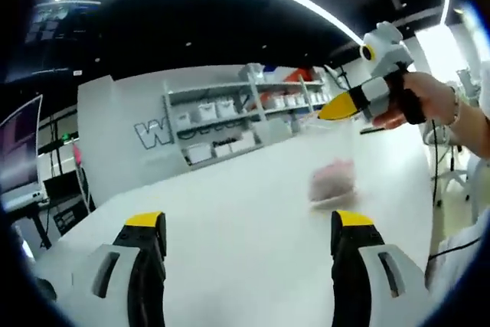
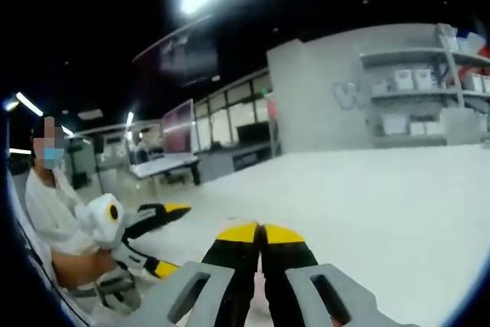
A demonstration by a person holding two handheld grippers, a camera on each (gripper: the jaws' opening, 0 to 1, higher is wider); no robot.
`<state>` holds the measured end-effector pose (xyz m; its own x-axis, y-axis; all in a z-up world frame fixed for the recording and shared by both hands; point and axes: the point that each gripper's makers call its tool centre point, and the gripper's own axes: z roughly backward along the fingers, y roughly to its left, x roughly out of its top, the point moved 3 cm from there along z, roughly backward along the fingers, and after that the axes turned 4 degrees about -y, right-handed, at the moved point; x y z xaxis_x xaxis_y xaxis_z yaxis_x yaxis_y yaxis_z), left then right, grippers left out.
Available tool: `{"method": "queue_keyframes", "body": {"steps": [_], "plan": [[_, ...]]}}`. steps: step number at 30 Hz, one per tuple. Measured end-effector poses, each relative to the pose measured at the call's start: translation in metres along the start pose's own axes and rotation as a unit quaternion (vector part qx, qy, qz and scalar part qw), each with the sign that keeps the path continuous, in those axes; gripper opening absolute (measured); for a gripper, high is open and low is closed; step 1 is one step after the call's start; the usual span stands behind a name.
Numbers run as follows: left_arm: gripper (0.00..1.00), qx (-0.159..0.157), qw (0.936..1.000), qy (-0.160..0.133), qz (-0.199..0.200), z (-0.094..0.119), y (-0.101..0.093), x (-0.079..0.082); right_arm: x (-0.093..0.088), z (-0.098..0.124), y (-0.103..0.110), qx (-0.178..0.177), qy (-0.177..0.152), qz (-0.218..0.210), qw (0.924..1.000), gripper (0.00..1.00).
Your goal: Open the resealable bag by pulling the two sides of the seal apart until the entire bag opening is separated and visibly accessible.
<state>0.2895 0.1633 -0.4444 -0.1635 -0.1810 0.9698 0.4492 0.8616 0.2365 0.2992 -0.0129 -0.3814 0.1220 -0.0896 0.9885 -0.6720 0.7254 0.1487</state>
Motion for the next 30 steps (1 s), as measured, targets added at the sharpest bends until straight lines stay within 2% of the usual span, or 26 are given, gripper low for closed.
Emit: {"method": "queue_keyframes", "body": {"steps": [3, 8, 30], "plan": [[0.93, 0.007, 0.9999, 0.005, 0.014, 0.001, 0.004, -0.002, 0.002, 0.000, -0.001, -0.001, -0.003, 0.000, 1.0000, 0.00], [0.93, 0.011, 0.9997, 0.011, 0.020, 0.002, 0.005, -0.007, 0.003, 0.000, 0.000, -0.004, -0.006, 0.001, 1.0000, 0.00], [0.98, 0.028, 0.9983, 0.005, 0.052, 0.003, 0.014, -0.012, 0.013, -0.003, -0.012, -0.018, -0.022, -0.008, 0.9996, 0.00]]}}
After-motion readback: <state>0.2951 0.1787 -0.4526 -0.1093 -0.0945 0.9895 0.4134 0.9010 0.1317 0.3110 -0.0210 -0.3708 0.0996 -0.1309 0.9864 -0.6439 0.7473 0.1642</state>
